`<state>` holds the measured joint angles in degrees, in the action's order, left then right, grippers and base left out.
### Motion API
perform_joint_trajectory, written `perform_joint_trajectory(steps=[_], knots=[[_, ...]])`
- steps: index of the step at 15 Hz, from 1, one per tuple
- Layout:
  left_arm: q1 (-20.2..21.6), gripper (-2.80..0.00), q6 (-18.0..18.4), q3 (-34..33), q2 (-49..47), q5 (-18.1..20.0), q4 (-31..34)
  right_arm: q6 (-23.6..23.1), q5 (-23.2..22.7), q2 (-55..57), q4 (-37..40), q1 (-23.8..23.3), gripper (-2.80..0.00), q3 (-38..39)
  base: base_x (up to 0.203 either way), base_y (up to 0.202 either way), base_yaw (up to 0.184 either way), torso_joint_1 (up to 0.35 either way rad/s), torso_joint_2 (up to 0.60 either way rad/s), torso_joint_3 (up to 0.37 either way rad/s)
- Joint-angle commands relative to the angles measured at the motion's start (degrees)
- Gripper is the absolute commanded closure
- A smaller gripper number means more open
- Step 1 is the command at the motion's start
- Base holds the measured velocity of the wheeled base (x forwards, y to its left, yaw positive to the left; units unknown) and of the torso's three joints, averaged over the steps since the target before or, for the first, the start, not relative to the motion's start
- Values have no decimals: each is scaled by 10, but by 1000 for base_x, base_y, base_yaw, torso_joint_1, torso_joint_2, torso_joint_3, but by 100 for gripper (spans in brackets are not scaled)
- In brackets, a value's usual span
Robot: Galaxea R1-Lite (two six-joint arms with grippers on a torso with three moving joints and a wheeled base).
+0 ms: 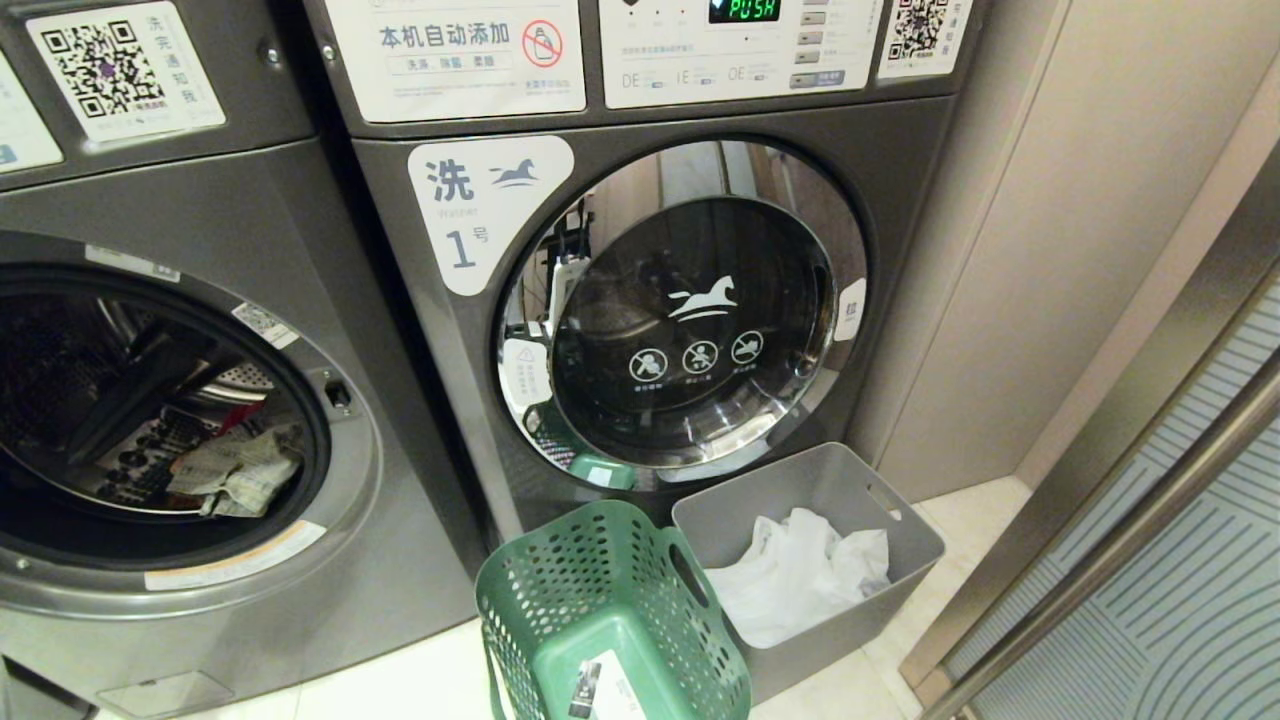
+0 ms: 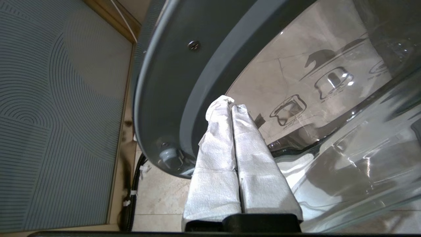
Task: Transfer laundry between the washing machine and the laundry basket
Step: Open the lid of the washing machine
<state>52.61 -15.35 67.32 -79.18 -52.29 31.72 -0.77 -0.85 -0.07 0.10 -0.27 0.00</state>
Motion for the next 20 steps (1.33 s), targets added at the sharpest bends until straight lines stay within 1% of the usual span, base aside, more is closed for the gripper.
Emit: perform_joint_trajectory(steps=[1, 3, 5, 10, 11, 13, 14, 15, 16, 17, 19, 20], knots=[[22, 0, -3, 27, -67, 22, -5, 0, 0, 1, 0, 0, 0, 0, 0, 0, 0, 0, 0, 0], [41, 0, -2, 58, -101, 34, -10, 0, 0, 1, 0, 0, 0, 0, 0, 0, 0, 0, 0, 0], [60, 0, -2, 100, -131, 36, -10, 0, 0, 1, 0, 0, 0, 0, 0, 0, 0, 0, 0, 0], [135, 0, 2, 222, -202, 46, -10, 0, 0, 1, 0, 0, 0, 0, 0, 0, 0, 0, 0, 0], [146, 0, 3, 231, -199, 47, -8, 0, 0, 1, 0, 0, 0, 0, 0, 0, 0, 0, 0, 0], [147, 0, 11, 238, -158, 50, -5, 0, 0, 1, 0, 0, 0, 0, 0, 0, 0, 0, 0, 0], [141, 0, 31, 240, -124, 59, -5, 0, 0, 1, 0, 0, 0, 0, 0, 0, 0, 0, 0, 0], [127, 0, 57, 239, -88, 73, -5, 0, 0, 1, 0, 0, 0, 0, 0, 0, 0, 0, 0, 0], [98, 0, 84, 236, -51, 87, -6, 0, 0, 1, 0, 0, 0, 0, 0, 0, 0, 0, 0, 0], [55, 0, 98, 230, -24, 95, -7, 0, 0, 1, 0, 0, 0, 0, 0, 0, 0, 0, 0, 0], [-76, 0, 112, 197, 38, 121, -12, 0, 0, 1, 0, 0, 0, 0, 0, 0, 0, 0, 0, 0], [-144, 0, 116, 166, 68, 137, -23, 0, 0, 1, 0, 0, 0, 0, 0, 0, 0, 0, 0, 0]])
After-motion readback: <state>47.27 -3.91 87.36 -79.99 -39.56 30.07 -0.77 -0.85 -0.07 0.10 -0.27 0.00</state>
